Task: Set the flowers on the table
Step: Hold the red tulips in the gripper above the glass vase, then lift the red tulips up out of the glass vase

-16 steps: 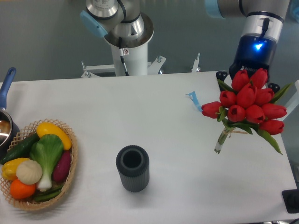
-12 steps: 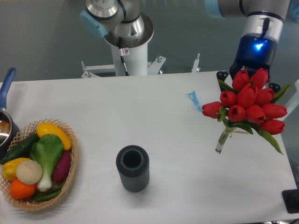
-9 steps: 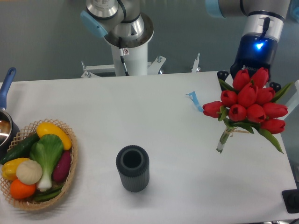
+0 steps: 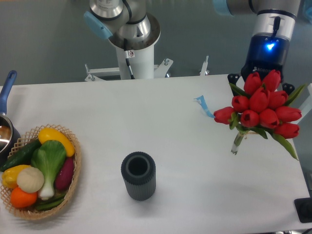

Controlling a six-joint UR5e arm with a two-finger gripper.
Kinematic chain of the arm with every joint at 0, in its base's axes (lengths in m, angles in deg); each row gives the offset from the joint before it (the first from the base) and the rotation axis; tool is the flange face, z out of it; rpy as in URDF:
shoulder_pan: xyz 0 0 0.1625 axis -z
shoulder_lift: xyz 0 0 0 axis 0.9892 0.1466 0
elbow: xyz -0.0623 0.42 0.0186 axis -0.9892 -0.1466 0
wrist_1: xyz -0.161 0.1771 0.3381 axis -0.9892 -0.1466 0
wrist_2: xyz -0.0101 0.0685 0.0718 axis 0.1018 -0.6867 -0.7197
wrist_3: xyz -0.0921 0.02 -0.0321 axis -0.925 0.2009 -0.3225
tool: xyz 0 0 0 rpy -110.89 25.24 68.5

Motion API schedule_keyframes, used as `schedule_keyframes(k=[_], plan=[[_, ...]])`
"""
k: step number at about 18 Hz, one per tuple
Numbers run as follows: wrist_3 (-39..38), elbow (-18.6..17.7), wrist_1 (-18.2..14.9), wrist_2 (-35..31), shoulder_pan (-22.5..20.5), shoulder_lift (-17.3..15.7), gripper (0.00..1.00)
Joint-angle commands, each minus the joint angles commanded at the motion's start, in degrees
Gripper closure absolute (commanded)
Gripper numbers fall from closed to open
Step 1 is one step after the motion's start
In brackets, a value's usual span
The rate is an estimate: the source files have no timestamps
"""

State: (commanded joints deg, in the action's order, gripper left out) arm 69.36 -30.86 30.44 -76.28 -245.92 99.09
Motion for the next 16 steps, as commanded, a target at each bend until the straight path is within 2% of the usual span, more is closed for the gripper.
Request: schedule_keyframes(k=[3,7,10,13,16], plan=[[0.2,-0.1,-0.2,-5.3,1.6,-0.2,0.72],[5.3,-1.8,-0.3,-19.8,5.7,-0.4,0.72],[8.0,-2.4,-1.9,-29.0,8.8,0.2,0.73],[11.0,-2.7,-3.4,-38.3,11.6,2.5,0.73],[13.1,-3.1,-3.5,-47.0,14.5,5.8,0.73]])
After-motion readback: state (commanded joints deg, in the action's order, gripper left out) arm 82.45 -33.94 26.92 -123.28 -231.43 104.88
